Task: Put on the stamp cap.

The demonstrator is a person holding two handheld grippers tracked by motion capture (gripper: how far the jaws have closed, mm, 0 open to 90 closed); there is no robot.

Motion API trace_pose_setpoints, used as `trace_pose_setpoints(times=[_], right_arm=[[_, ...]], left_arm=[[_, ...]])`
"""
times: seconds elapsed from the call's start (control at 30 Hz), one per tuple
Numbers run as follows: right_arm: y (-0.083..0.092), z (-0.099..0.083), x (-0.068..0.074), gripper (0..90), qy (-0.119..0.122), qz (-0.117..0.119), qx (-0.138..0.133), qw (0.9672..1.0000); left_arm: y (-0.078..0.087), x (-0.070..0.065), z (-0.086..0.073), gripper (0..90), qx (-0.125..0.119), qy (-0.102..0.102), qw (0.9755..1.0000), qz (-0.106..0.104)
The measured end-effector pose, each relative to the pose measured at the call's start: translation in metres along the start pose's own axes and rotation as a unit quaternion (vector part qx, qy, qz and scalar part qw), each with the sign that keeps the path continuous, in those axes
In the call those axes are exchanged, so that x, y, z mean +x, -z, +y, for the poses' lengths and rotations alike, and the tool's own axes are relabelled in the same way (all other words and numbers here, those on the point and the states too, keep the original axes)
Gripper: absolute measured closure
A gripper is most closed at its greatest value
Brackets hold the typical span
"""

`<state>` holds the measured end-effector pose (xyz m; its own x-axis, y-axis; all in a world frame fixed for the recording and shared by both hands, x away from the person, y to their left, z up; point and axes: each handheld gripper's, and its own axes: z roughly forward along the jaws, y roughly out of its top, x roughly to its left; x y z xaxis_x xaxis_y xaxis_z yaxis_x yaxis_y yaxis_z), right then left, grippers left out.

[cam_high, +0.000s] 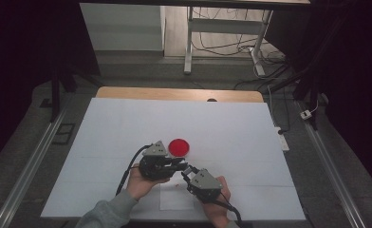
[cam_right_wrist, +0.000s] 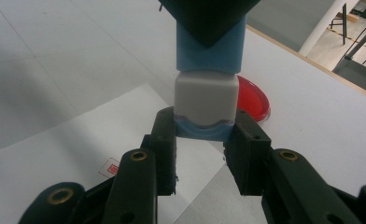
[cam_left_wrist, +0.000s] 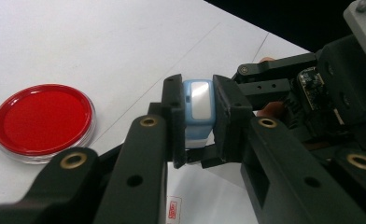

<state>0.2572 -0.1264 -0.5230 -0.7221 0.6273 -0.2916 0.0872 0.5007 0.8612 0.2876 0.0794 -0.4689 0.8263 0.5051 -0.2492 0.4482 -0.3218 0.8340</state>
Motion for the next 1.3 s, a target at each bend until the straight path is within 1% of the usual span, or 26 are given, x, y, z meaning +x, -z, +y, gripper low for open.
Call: trace_pose_setpoints(times=[0.17, 0.33, 0.5, 0.6, 0.73, 0.87, 0.93, 1.13, 1.2, 1.3], right_arm=[[0.0007, 0.0003, 0.0002, 65.1, -0.001, 0.000, -0.004, 1.0000], [0.0017, 0.0010, 0.0008, 65.1, 0.005, -0.002, -0.002, 1.0000], [0.0018, 0.0009, 0.0006, 65.1, 0.004, -0.002, -0.003, 1.0000], [0.0014, 0.0007, 0.0008, 65.0, 0.003, -0.001, 0.001, 1.0000], [0.0006, 0.0000, 0.0012, 65.0, 0.002, -0.003, 0.014, 0.9999], [0.0006, 0.0004, 0.0009, 65.0, 0.003, -0.002, 0.011, 0.9999], [0.0005, 0.0000, 0.0009, 65.0, 0.003, -0.001, 0.010, 0.9999], [0.0000, -0.0011, -0.0009, 64.7, 0.007, 0.002, 0.014, 0.9999], [-0.0005, -0.0008, -0.0010, 64.4, 0.011, 0.005, 0.017, 0.9998], [-0.0010, -0.0013, -0.0019, 63.9, 0.009, 0.011, 0.017, 0.9998]], left_arm=[[0.0000, -0.0005, 0.0000, 76.1, 0.000, -0.001, 1.0000, -0.001], [-0.0008, -0.0014, -0.0004, 76.2, 0.002, -0.003, 1.0000, 0.000], [-0.0021, -0.0015, -0.0010, 76.2, 0.002, -0.004, 1.0000, 0.000], [-0.0036, -0.0037, -0.0020, 76.2, 0.005, -0.009, 0.9999, 0.006], [-0.0063, -0.0079, -0.0042, 76.2, 0.007, -0.022, 0.9995, 0.020], [-0.0049, -0.0061, -0.0038, 76.2, 0.006, -0.016, 0.9997, 0.015], [-0.0051, -0.0060, -0.0039, 76.2, 0.006, -0.016, 0.9997, 0.016], [-0.0023, -0.0049, -0.0033, 76.1, -0.001, -0.014, 0.9998, 0.015], [-0.0026, -0.0050, -0.0034, 76.0, 0.000, -0.017, 0.9997, 0.015], [-0.0028, -0.0052, -0.0033, 76.0, 0.000, -0.018, 0.9997, 0.015]])
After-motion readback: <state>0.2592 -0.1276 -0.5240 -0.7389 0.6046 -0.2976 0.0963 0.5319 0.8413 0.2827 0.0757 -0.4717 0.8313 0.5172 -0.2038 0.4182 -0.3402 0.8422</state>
